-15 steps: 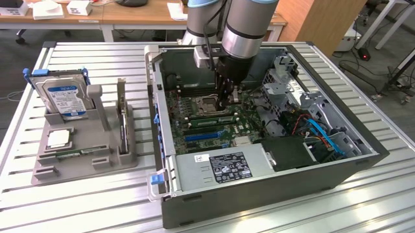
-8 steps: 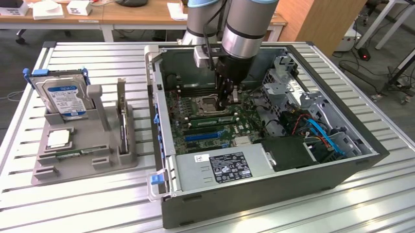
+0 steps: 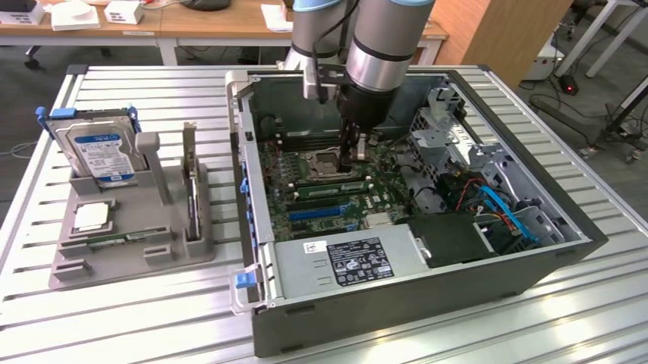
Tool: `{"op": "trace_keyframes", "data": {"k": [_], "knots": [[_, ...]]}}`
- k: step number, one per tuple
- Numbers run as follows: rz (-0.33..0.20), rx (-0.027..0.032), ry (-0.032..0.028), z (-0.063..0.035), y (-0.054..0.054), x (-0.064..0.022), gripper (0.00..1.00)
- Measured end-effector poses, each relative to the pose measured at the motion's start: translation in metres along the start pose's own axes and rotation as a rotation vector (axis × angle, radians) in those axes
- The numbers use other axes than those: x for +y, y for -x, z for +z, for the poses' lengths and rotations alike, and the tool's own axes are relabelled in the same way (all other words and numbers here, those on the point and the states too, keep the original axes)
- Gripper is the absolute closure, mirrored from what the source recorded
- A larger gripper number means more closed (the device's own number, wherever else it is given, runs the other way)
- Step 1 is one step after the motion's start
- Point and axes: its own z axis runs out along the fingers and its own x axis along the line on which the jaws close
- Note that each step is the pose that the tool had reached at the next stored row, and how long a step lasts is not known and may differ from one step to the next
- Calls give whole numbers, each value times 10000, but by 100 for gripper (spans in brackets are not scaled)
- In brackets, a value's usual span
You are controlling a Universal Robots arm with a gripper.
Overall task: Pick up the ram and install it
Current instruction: 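Press down the ram until it locks into place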
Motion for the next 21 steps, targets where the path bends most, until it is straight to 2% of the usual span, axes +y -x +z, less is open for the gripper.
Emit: {"op": "trace_keyframes", "data": {"k": [21], "knots": [[2174,-86,-50,2,0,2,91]]}}
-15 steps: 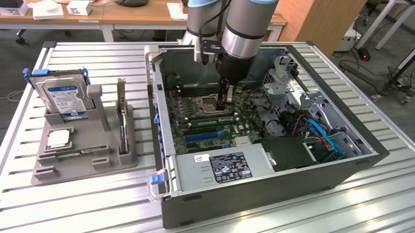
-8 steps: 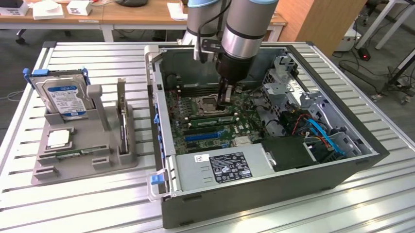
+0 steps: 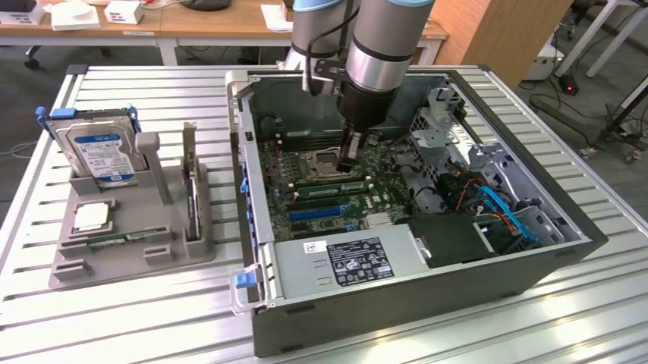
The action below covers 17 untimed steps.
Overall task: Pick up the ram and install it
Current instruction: 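Press down the ram until it locks into place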
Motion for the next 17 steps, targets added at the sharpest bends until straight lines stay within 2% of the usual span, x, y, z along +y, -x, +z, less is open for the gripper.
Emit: {"op": "trace_keyframes", "data": {"k": [17], "knots": [[2223,-88,-51,7,-1,1,91]]}}
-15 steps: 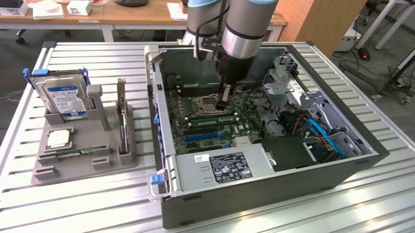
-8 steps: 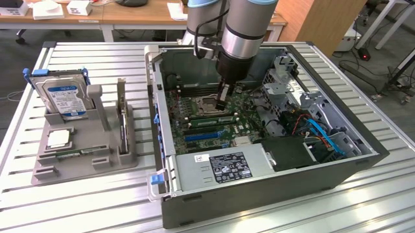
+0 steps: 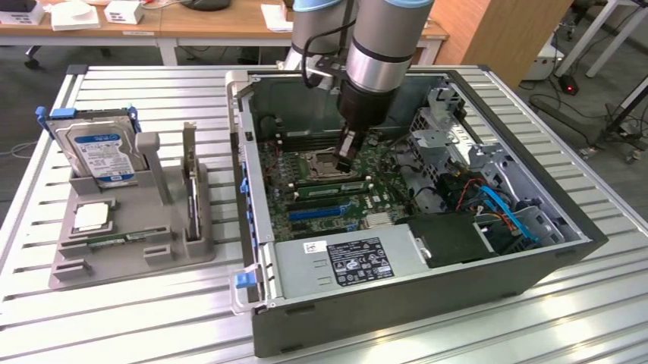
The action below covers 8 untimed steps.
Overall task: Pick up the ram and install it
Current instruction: 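Press down the ram until it locks into place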
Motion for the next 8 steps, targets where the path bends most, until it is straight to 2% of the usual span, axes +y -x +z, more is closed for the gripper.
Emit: {"op": "trace_keyframes", "data": {"k": [8], "knots": [[1114,-43,-26,5,0,0,91]]}}
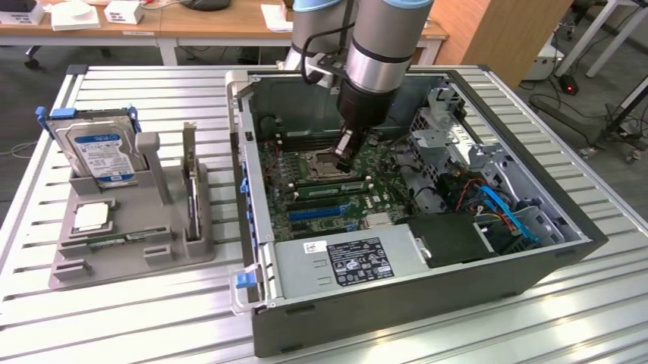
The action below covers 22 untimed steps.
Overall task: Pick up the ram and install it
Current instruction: 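Press down the ram until it locks into place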
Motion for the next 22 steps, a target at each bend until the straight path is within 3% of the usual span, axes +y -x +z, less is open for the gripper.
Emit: {"op": "trace_keyframes", "data": {"k": [22], "knots": [[3292,-130,-76,18,-1,-1,91]]}}
